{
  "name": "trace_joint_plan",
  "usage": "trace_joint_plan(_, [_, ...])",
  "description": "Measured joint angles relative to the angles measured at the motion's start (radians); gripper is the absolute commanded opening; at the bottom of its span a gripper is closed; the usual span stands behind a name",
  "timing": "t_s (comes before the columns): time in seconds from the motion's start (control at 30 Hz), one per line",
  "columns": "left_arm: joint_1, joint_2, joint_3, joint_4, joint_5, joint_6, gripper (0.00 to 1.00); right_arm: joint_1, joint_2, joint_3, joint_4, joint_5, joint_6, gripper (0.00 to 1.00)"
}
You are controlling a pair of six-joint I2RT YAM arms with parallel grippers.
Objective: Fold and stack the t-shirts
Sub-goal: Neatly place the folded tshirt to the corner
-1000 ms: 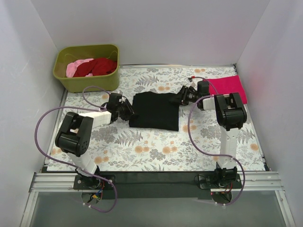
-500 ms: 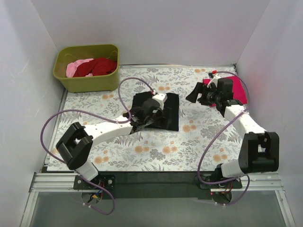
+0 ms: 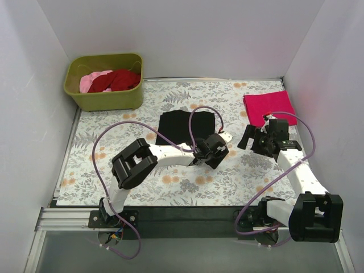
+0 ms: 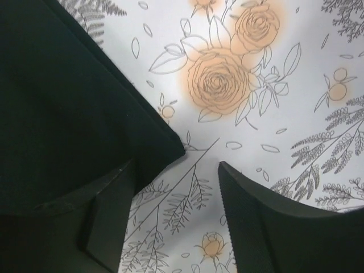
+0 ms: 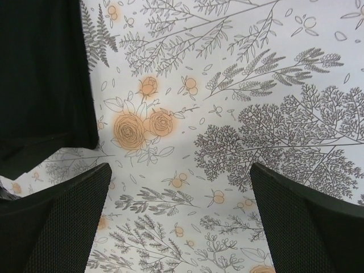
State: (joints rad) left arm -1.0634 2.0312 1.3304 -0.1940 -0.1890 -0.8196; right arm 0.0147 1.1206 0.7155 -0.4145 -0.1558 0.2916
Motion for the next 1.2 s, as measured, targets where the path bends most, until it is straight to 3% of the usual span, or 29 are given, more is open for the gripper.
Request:
trace_joint_plan(0.07, [-0.007,0.020,0.030,-0.008,-0.027,0.011,0.50,-0.002,-0.002,-0.011,-0.004,-0.005,0.000,0.98])
trace_joint_plan(0.17, [-0.008,0.046,0.059,-0.007,-0.068,0.019,0.35,-0.002,-0.002,-0.021,-0.005,-0.025,0.001,0.98])
trace_joint_plan(0.2, [-0.008,0.054,0.064,-0.005,-0.080,0.018,0.23,-0.002,-0.002,-0.025,-0.003,-0.036,0.001,0.97])
trace_joint_plan(0.27, [-0.008,0.065,0.073,0.000,-0.108,0.021,0.13,-0.002,-0.001,-0.030,-0.001,-0.063,0.002,0.96])
trace_joint_plan(0.3, [-0.008,0.068,0.075,0.003,-0.126,0.025,0.02,-0.002,-0.001,-0.034,0.007,-0.081,0.002,0.96])
trace_joint_plan(0.33, [-0.008,0.068,0.075,0.005,-0.139,0.024,0.00,-0.002,0.000,-0.040,0.016,-0.099,0.005,0.95])
trace_joint_plan(0.53, [-0.006,0.060,0.067,0.011,-0.150,0.008,0.00,-0.002,0.057,-0.088,0.114,-0.244,0.071,0.94])
trace_joint_plan(0.67, [0.005,0.022,0.032,-0.003,-0.111,-0.028,0.00,-0.002,0.119,-0.119,0.268,-0.349,0.161,0.93])
trace_joint_plan(1.0, [0.026,-0.098,0.004,-0.031,-0.077,-0.099,0.00,0.012,0.446,-0.136,0.671,-0.546,0.414,0.93])
trace_joint_plan(1.2, [0.028,-0.105,0.001,-0.032,-0.060,-0.117,0.00,0.093,0.599,-0.064,0.846,-0.597,0.523,0.90])
